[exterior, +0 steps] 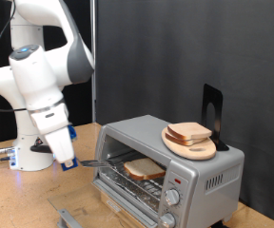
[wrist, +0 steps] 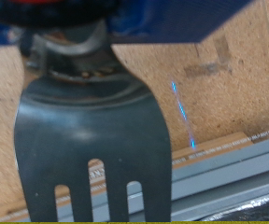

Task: Make a piece of toast with the oven

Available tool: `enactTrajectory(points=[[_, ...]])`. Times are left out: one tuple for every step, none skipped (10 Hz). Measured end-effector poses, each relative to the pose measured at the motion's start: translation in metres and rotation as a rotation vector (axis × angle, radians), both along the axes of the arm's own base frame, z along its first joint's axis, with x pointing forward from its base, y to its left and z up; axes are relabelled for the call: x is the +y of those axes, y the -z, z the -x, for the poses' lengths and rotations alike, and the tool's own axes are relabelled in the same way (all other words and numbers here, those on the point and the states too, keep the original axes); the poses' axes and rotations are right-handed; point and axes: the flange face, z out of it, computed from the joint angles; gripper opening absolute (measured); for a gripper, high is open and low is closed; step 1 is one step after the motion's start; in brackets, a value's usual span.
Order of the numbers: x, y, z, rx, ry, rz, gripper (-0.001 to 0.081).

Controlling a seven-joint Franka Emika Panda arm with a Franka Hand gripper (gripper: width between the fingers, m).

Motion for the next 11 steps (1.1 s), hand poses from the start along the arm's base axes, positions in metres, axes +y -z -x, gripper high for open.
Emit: enactTrajectory(points=[[-0.007,-0.001,-0.001,0.010,0.011,-0.014,0.0269],[-0.006,0.000,-0.001,0.011,0.009,-0.014,0.0269],[-0.006,0.000,0.000,0.016,0.007,-0.018,0.0269],[-0.006,-0.003,0.001,0.034,0.004,-0.039,0.0269],[-0.007,-0.011,0.002,0.051,0.008,-0.080,0.0269],[-0.009,-0.024,0.002,0.061,0.011,-0.125,0.0269],[-0.012,-0.040,0.003,0.063,0.008,-0.170,0.0269],[-0.015,-0.056,0.004,0.052,0.007,-0.216,0.0269],[-0.016,-0.072,0.005,0.031,0.010,-0.254,0.0269],[-0.015,-0.086,0.007,0.012,0.011,-0.294,0.0269],[-0.011,-0.097,0.010,0.001,0.006,-0.318,0.0269]])
